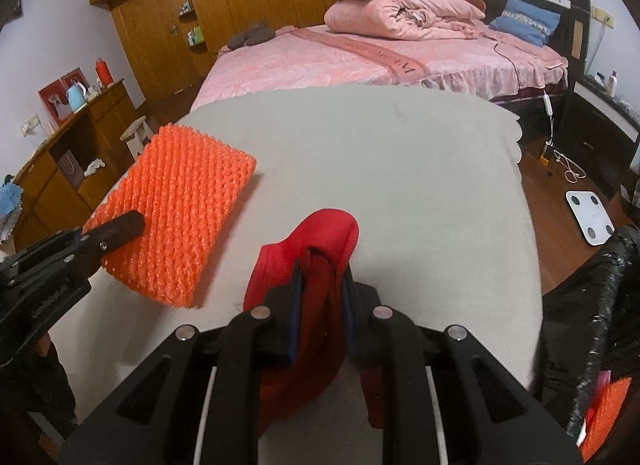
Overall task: Collect trash
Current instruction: 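Lift the foam net and glove and carry them over the bin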
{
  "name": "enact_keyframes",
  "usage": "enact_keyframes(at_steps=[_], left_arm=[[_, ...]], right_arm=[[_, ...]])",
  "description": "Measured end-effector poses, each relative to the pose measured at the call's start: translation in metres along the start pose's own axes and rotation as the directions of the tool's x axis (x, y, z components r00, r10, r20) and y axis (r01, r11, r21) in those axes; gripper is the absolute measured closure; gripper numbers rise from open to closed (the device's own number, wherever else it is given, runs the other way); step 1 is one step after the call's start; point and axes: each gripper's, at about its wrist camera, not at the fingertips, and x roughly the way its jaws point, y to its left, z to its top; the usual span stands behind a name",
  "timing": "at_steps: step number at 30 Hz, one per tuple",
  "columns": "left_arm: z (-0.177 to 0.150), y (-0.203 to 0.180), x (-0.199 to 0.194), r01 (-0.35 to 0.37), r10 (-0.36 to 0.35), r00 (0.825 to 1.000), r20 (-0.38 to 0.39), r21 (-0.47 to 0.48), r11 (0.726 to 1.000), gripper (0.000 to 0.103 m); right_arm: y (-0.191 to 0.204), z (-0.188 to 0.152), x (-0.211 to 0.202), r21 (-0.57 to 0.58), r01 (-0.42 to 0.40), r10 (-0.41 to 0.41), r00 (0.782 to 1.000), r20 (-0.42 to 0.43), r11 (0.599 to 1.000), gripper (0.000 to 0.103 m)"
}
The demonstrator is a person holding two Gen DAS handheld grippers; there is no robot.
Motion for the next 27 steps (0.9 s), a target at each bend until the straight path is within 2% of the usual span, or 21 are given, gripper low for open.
enact_keyframes(at_steps=[11,27], left_arm=[[0.010,-0.010,-0.039,0.005,-0.004,0.999,0.049,-0.015,1.000,0.090],[0.022,-0.038,-0.089,0.041,-0.044,0.991,0.126,0.023,0.999,0.090]], right_arm=[[0.002,0.011,-0.046,-0.016,-0.011,0.012,0.998,0.067,1.000,0.087],[0.002,0.018,-0.111,-0.043,-0.004,0.011,0.987,0.161,0.999,0.087]])
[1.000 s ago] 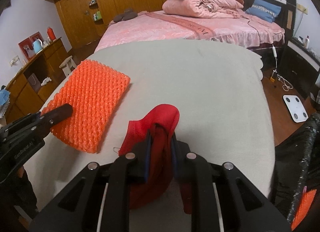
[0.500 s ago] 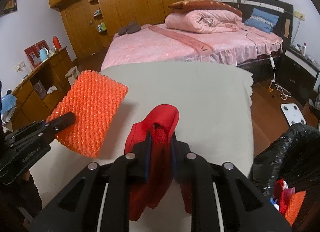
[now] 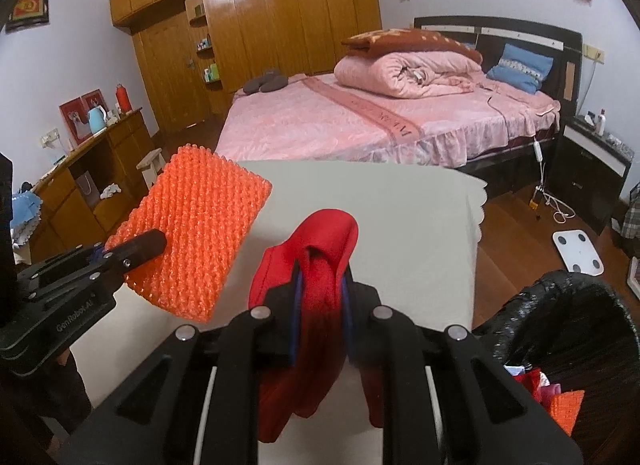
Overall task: Collect trash
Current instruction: 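Lift the foam net and glove and carry them over the bin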
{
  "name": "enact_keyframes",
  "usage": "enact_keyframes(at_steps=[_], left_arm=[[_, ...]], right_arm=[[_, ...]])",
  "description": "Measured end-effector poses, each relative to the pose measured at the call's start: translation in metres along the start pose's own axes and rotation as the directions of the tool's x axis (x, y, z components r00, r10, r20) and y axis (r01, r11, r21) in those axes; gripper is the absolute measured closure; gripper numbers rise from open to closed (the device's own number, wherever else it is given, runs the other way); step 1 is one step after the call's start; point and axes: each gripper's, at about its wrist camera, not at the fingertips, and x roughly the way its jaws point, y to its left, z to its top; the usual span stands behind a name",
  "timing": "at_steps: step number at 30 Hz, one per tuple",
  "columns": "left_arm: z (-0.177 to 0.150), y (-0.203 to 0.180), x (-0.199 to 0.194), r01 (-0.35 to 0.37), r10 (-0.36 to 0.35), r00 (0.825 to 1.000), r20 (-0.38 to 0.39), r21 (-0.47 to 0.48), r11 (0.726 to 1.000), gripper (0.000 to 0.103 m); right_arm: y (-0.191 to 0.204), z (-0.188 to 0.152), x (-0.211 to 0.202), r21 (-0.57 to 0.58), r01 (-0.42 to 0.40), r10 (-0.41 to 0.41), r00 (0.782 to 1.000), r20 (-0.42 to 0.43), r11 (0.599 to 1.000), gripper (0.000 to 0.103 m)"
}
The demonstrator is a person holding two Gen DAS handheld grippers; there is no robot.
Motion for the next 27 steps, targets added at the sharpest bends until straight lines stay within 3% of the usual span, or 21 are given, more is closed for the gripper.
enact_keyframes(at_steps=[17,27], left_arm=[[0.012,-0.043,-0.032,0.057,-0.060,0.997,0.058,0.047,0.997,0.090],[0.009,-0.089,-0.034,0.124,-0.130,0.990,0.047,0.100,0.987,0.089]], right_arm=[[-0.019,0.001,-0.058,0.012,0.034,-0.035,0.996,0.079,0.999,0.087],[-0.056,-0.010,-0.090,0.063,0.098,-0.104,0.989,0.103,0.993,0.087]])
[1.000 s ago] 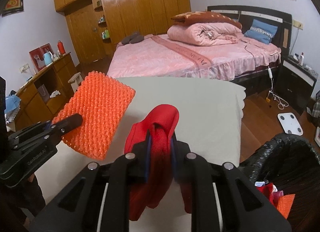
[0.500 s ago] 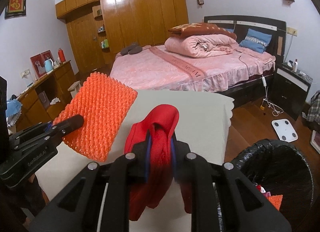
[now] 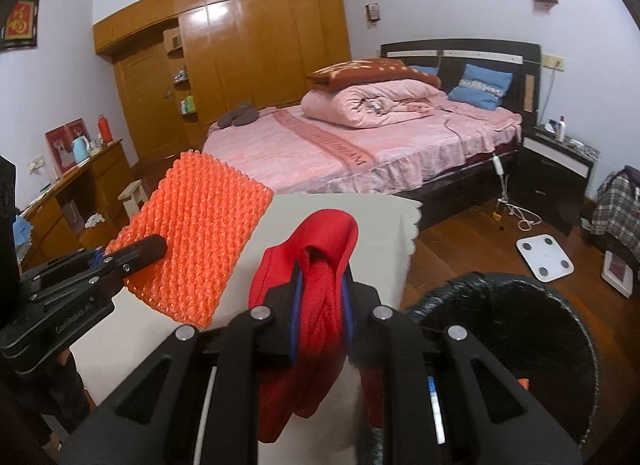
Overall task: Collect trash
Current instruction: 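Lift the foam net and glove and carry them over the bin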
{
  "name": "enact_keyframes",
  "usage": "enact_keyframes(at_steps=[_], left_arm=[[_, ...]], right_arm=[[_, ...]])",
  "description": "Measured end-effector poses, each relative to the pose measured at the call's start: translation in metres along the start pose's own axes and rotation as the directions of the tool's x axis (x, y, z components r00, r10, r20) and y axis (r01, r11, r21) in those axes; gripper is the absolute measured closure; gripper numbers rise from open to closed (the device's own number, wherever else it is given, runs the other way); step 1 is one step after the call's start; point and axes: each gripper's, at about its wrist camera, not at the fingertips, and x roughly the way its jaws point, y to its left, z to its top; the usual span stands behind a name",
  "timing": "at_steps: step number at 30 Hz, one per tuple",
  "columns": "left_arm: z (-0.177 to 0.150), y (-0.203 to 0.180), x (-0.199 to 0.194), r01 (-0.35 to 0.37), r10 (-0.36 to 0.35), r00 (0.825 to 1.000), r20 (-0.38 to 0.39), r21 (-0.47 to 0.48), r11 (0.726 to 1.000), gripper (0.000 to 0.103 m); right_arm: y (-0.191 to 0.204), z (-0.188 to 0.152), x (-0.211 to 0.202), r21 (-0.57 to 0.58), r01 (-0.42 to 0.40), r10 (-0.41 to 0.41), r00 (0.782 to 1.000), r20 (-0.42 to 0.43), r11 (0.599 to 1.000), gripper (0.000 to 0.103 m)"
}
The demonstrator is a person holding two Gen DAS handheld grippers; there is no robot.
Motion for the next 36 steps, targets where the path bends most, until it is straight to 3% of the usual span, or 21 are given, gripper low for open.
enact_keyframes(at_steps=[18,36], left_arm=[[0.003,-0.104,0.026,0.164,-0.162,0.987,-0.023,0.129,0.978,0.089],[-0.007,-0.182,0.056,0.292,-0.280,0.956,-0.088,0.207,0.934,0.089]], right_arm=[[-0.090,-0.023,-0.047,0.092,0.160,-0.164,0.986,0.032,0.983,0.087],[-0.158,-0.056,-0.062,0.183,0.274,-0.277,0.961,-0.009,0.944,0.086]])
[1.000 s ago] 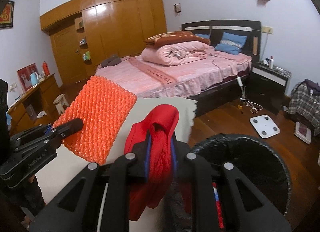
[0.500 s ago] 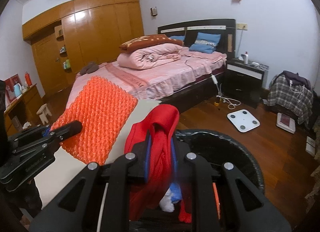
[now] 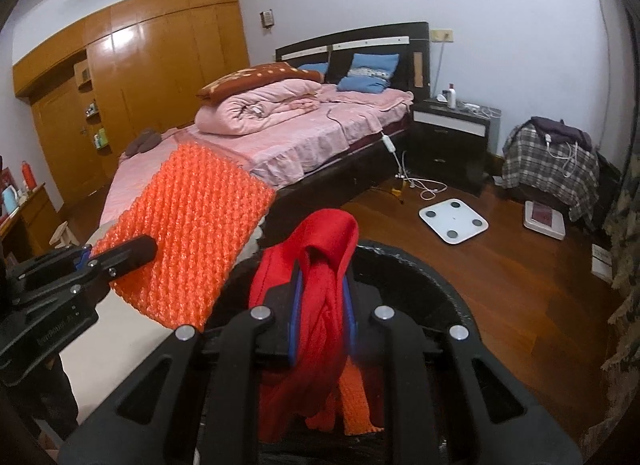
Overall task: Collect trash
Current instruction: 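Lift the foam net and glove and carry them over the bin, then open both tools over the bin to drop the foam net and glove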
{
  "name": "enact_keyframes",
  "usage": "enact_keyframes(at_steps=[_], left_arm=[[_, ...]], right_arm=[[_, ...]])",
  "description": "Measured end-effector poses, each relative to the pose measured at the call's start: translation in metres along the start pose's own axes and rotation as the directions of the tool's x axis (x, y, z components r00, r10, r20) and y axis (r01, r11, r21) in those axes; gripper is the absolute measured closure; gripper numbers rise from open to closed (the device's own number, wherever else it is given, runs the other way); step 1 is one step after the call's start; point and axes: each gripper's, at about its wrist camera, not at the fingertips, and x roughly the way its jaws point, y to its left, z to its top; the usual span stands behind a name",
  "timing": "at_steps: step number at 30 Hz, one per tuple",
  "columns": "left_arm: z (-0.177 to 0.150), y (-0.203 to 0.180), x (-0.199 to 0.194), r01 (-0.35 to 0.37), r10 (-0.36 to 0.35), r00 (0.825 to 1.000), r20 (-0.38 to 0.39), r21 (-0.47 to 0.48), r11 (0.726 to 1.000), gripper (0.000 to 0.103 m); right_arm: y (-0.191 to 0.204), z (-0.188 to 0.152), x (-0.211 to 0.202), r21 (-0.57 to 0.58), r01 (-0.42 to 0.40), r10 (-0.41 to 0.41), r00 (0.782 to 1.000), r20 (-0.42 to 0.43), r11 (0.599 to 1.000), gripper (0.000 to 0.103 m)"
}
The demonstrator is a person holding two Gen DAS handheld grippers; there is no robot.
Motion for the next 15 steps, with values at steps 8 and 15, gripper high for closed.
enact_keyframes(at_steps=[8,15], left_arm=[[-0.007,-0.015,0.029,0.028,-0.027,0.998,-0.053,0.016,0.999,0.089],[-0.011,-0.019,0.048,0.040,-0.039,0.996,-0.085,0.021,0.999,0.089]], right_arm=[[-0.017,-0.007,0.014,0.018,0.016,-0.015,1.000,-0.025,1.000,0.086],[-0.023,-0.010,0.027,0.031,0.017,-0.016,0.999,-0.040,0.999,0.084]])
